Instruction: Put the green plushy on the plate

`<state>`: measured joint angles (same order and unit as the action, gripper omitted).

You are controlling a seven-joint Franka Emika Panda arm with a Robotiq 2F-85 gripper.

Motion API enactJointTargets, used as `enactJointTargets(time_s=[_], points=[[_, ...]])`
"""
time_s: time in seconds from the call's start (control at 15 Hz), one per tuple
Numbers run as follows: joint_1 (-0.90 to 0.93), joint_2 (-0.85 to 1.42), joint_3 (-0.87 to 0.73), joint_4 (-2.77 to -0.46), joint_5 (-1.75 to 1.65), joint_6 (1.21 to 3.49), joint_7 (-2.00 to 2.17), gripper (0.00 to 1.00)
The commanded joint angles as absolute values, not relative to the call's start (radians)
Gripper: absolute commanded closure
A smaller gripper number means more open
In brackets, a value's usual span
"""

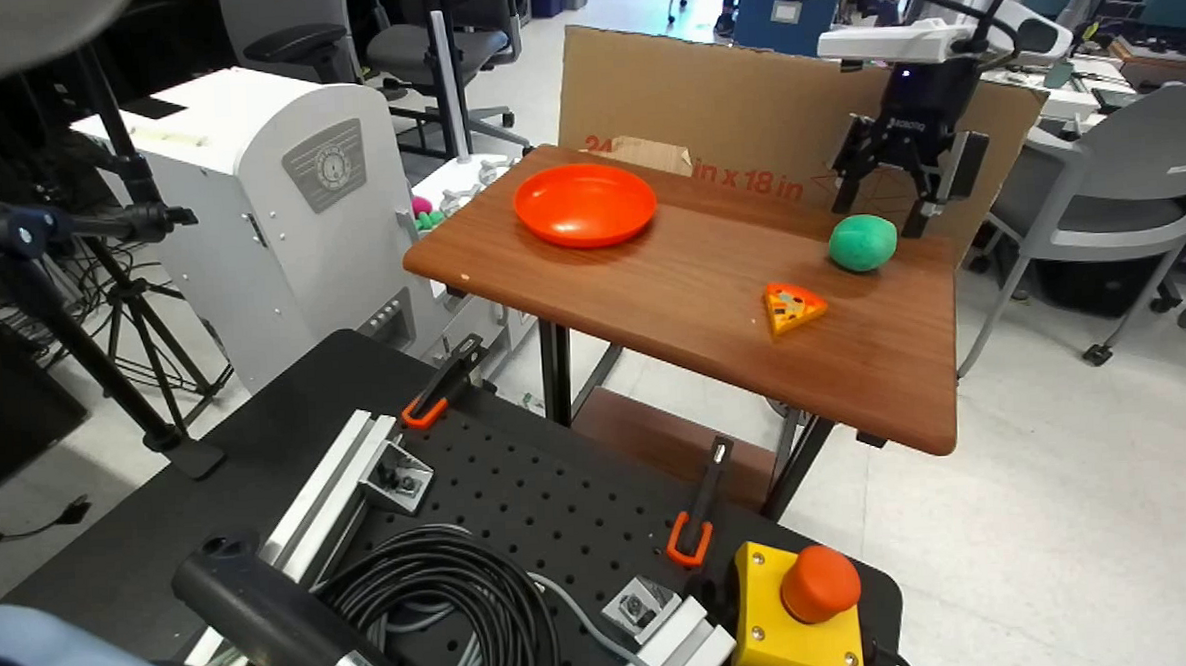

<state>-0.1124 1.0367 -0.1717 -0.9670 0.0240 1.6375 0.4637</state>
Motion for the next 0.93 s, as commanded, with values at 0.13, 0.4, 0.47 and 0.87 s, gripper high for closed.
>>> enactJointTargets(time_s=[0.13, 0.4, 0.47, 0.87], points=[[-0.112, 1.156, -0.181, -0.806, 0.008, 1.612, 0.493, 0.25], [-0.105, 1.178, -0.186, -0.779, 0.011, 1.63, 0.501, 0.51], [-0.106, 1.173, -0.184, -0.778, 0.014, 1.63, 0.493, 0.58], [-0.072, 1.059, -0.145, -0.866, 0.025, 1.708, 0.395, 0.96]])
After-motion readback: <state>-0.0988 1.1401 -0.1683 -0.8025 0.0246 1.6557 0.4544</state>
